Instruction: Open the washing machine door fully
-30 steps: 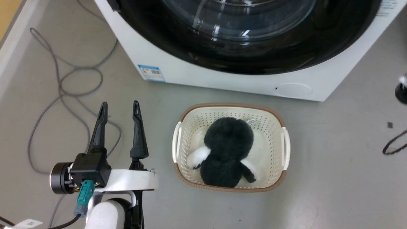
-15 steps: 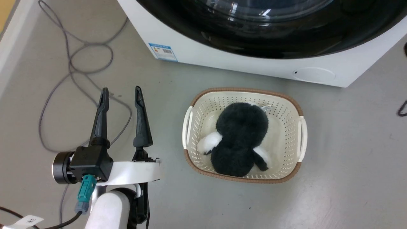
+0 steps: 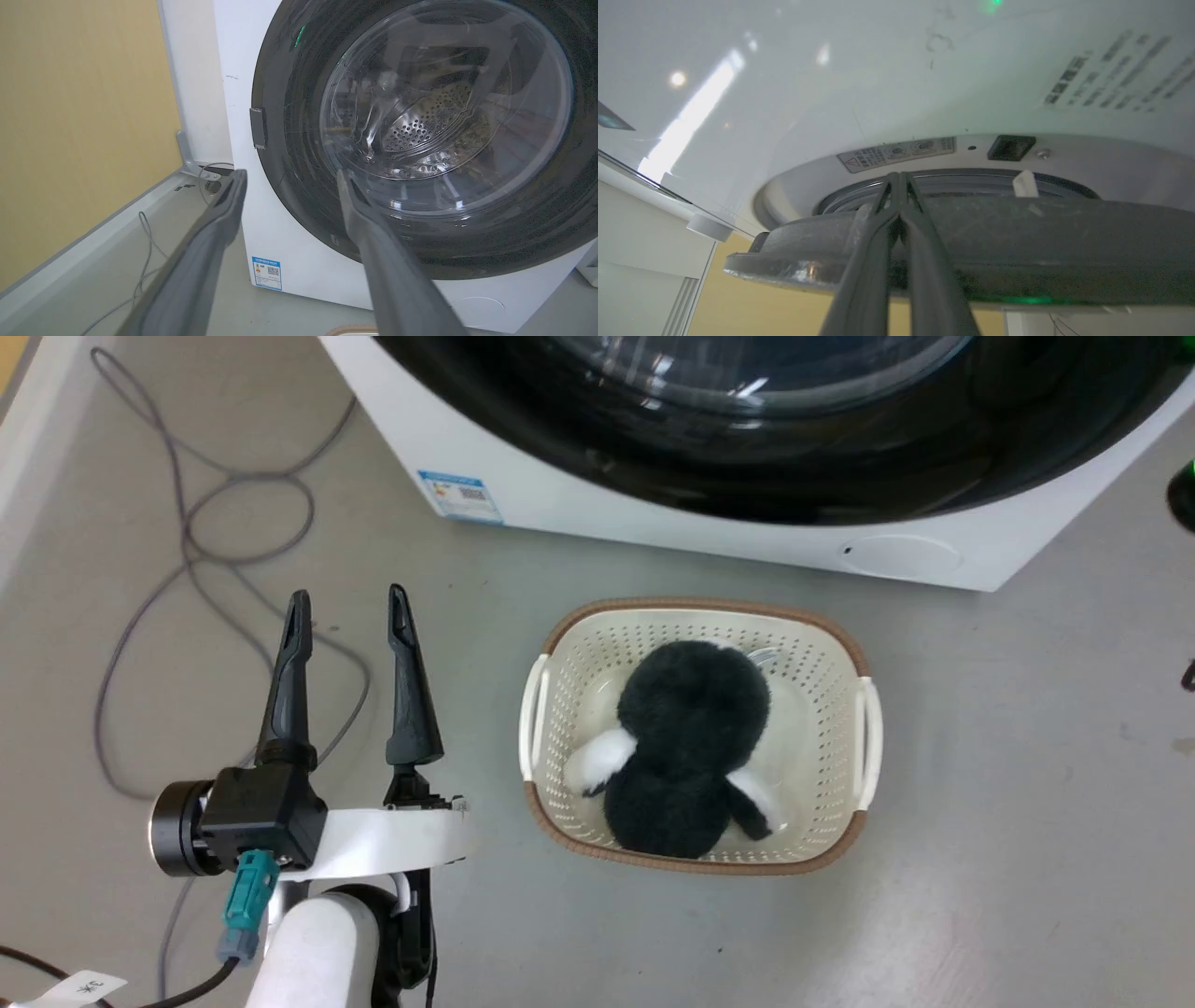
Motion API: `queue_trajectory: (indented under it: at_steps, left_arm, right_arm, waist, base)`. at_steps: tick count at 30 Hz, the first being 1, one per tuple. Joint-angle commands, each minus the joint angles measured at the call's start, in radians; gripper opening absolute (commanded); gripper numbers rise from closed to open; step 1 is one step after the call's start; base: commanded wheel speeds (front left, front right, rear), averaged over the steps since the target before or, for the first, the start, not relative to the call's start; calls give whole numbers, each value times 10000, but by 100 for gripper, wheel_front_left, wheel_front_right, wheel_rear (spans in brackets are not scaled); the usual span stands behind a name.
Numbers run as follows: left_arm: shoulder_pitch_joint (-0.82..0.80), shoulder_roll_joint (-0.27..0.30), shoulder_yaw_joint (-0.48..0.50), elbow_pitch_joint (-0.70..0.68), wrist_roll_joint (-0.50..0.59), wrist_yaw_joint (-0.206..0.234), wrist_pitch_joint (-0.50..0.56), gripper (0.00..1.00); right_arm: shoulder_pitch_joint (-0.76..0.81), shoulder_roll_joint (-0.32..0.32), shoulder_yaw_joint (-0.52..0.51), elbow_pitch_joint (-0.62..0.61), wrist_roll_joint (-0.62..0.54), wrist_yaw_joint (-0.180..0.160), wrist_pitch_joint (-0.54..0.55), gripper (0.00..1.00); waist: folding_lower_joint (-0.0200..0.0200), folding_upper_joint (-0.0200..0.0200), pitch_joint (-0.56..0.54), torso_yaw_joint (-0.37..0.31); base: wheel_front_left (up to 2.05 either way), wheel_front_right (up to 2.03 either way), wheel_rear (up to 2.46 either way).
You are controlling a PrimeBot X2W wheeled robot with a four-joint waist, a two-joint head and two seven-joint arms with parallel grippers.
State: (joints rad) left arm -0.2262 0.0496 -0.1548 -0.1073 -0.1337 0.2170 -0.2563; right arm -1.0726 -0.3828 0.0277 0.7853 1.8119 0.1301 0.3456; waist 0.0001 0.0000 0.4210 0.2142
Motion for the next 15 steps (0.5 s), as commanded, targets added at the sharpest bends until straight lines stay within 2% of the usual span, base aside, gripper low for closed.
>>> queue_trajectory:
  at_steps: [1, 15]
  left_arm:
    - [-35, 6, 22, 43, 28, -17, -55, 100]
    - [541, 6, 424, 523, 166, -314, -55, 100]
  right_arm:
    - [162, 435, 274, 19, -75, 6, 235, 0]
    - [1762, 795, 763, -671, -600, 6, 1428, 0]
  waist:
    - [-1, 0, -109, -104]
    - [-1, 0, -1052, -653]
  base:
    - [0, 0, 0]
    - [0, 0, 0]
